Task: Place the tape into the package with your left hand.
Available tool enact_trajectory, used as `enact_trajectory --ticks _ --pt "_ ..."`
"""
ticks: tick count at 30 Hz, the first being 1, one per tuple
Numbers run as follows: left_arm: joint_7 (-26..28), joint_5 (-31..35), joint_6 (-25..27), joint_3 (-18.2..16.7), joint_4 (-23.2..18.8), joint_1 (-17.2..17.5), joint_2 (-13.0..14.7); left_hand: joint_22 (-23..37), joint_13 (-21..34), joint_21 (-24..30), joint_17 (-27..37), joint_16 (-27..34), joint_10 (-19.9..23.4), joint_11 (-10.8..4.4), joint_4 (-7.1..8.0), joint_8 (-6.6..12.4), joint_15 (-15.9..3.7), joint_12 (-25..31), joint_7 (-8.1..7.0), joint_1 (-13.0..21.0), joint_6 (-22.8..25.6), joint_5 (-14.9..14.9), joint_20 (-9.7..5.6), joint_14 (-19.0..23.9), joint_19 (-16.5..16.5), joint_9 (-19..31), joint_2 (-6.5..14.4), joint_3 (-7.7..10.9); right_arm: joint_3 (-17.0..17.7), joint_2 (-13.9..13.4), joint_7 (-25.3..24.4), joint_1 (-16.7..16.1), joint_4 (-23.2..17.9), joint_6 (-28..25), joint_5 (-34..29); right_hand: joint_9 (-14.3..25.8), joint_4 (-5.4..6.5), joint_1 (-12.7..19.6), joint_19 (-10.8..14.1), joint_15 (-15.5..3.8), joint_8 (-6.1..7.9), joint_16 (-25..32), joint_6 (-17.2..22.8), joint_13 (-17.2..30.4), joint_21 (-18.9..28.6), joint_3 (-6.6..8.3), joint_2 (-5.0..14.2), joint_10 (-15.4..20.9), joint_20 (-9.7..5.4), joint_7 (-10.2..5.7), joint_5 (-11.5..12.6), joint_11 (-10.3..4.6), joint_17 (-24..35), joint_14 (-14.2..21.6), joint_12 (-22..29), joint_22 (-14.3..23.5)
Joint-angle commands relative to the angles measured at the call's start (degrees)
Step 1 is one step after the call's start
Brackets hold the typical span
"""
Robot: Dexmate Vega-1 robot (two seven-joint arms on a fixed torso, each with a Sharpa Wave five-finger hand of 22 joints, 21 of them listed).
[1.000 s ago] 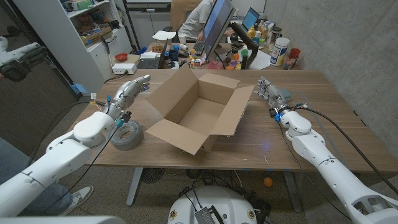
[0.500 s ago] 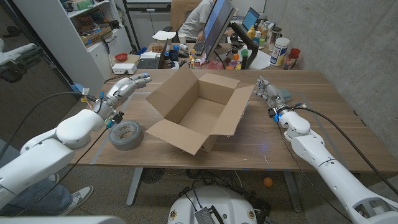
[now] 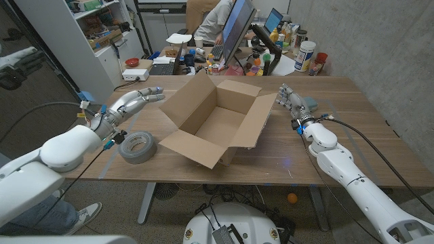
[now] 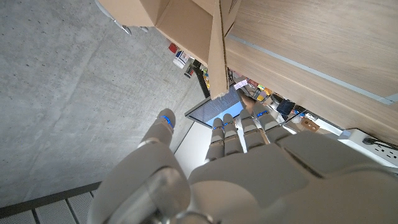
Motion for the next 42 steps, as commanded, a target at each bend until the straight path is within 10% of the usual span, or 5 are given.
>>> enact_trajectory --ticks 1,21,32,42 --pt "-7.6 6.9 4.8 -9.8 -6.1 6.7 -6.1 0.1 0.1 -0.3 0.0 0.3 0.4 0.01 -0.35 0.32 -0.14 0.4 -0.10 0.8 0.7 -0.2 0.37 0.6 0.1 0.3 -0.1 0.17 -0.6 -0.1 -1.0 -0.8 -1.4 -0.4 -0.3 0.3 0.11 0.4 -0.3 -0.23 0.24 0.2 0.5 0.1 0.2 0.45 0.28 0.7 0.18 0.06 0.3 -0.17 0.0 0.5 0.1 0.1" --pt "-18.0 19.4 11.3 -16.5 -14.0 10.2 -12.3 0.2 0.1 -1.7 0.1 0.0 -0.3 -0.32 -0.95 0.26 -0.04 0.2 -1.00 4.8 0.4 -0.2 2.07 0.4 0.2 0.4 0.0 0.99 -0.9 -0.1 -3.3 -1.9 -3.3 -1.0 -1.0 0.3 0.16 0.2 -0.6 -0.16 0.22 0.2 0.7 0.1 0.2 0.48 0.24 1.0 0.24 -0.09 0.2 -0.08 0.0 0.5 0.2 0.1" --pt "-21.4 28.1 17.3 -18.6 -20.0 13.5 -16.0 0.3 0.4 -3.1 0.2 0.3 -0.5 -0.77 -1.22 0.72 1.29 0.4 -2.49 10.0 0.9 0.1 5.83 1.4 0.3 0.5 -0.3 2.07 -0.8 0.1 -4.1 -1.5 -3.1 -1.3 -1.1 0.3 0.27 0.1 -0.7 -0.22 0.26 0.3 0.9 0.2 0.3 0.47 0.26 1.1 0.23 -0.19 0.2 -0.32 0.1 0.8 0.2 0.2" --pt "-24.9 42.0 24.7 -17.1 -25.5 15.1 -13.6 0.5 0.7 -6.3 0.5 0.8 0.4 -2.14 -0.21 2.27 1.87 1.2 -4.40 12.7 6.6 0.0 6.52 2.7 -3.8 0.5 -1.2 1.28 -1.5 0.9 -3.2 0.0 -0.9 -0.7 -1.0 0.3 0.32 0.0 -0.8 -0.13 0.30 0.4 1.1 0.2 0.3 0.46 0.23 1.3 0.20 -0.38 0.2 -0.28 0.1 0.9 0.2 0.2"
